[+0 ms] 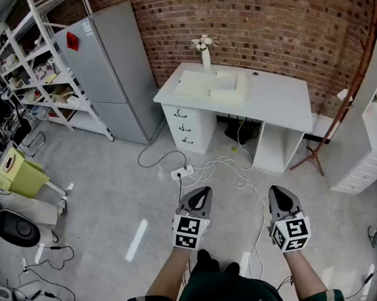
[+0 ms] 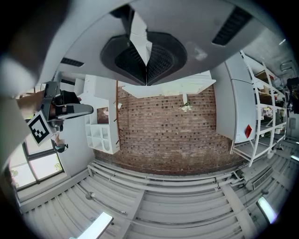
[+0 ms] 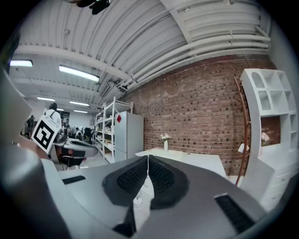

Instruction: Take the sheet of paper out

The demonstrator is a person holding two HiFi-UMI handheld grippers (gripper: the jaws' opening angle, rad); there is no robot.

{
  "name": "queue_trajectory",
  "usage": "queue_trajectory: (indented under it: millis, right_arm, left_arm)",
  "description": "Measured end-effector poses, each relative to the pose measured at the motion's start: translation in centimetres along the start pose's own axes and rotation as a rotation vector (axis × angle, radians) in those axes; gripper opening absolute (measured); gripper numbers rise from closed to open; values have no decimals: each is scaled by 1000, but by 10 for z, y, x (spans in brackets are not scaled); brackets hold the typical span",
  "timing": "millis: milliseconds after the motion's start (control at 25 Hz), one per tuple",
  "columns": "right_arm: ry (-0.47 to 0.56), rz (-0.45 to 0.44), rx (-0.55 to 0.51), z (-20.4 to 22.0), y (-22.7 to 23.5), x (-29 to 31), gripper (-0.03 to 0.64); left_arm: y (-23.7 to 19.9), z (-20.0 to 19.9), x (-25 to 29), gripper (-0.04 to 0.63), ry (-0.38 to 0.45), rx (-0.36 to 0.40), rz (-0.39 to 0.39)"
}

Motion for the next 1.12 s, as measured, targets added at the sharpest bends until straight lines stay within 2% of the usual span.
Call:
queue_trajectory:
  millis: [1120]
  right_arm:
    - [19,-30,49,5,-3,0,71]
  left_arm:
    - [2,5,-1,11,-3,-18,-32]
Point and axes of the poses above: the fingertips, and each gripper's own axes: x forward along the fingers, y to its right, z out of its underside, the point moved 3 cm from there along -x, backward along the fingers, and after that the axes turned 10 degrees about -x, right-handed, at the moved point
